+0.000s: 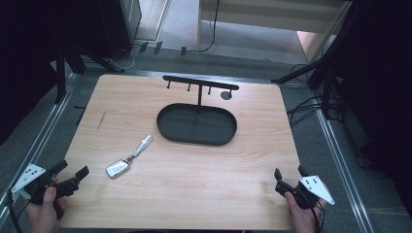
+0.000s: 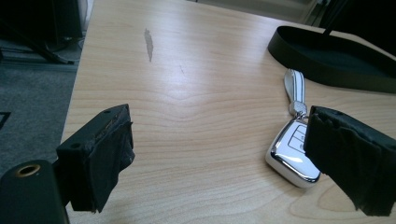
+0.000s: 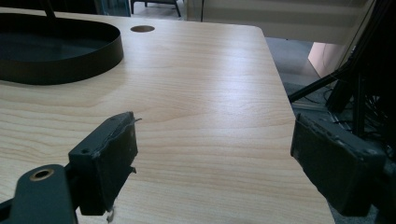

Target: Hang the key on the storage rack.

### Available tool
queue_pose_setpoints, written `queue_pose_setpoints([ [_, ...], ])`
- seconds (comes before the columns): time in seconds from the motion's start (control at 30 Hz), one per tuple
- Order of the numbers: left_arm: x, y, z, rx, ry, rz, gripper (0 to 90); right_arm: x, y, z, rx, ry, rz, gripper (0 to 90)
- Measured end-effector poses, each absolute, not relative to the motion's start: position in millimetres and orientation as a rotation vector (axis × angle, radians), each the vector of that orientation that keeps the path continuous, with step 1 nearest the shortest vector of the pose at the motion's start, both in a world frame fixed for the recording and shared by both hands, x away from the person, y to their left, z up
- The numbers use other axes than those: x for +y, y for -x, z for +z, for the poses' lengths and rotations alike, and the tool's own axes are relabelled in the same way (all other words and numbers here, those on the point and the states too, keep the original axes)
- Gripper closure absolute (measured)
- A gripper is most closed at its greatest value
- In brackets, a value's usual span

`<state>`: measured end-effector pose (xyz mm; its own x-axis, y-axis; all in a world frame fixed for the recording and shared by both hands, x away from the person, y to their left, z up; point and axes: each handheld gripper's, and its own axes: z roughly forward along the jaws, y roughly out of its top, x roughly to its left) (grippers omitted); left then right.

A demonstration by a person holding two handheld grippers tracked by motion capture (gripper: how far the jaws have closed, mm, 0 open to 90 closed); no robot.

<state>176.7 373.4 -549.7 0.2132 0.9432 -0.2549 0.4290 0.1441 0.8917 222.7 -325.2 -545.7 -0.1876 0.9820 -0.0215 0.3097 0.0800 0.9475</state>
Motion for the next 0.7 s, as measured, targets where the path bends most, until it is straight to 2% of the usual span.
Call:
queue_pose_setpoints([
  [0.07,373.2,-176.7,-549.6,1.391,-1.451,0.634,15.7,-325.0,-222.8,-545.7,1.610,-1.312,1.134,14.3],
  [0.43,368.7,-182.0,-545.1,1.365,-1.472,0.632,17.5,-324.7,-222.7,-545.6,1.611,-1.310,1.133,14.2],
  [0.7,352.7,-189.9,-526.0,1.315,-1.481,0.562,19.0,-324.5,-222.7,-545.7,1.614,-1.302,1.132,14.2],
])
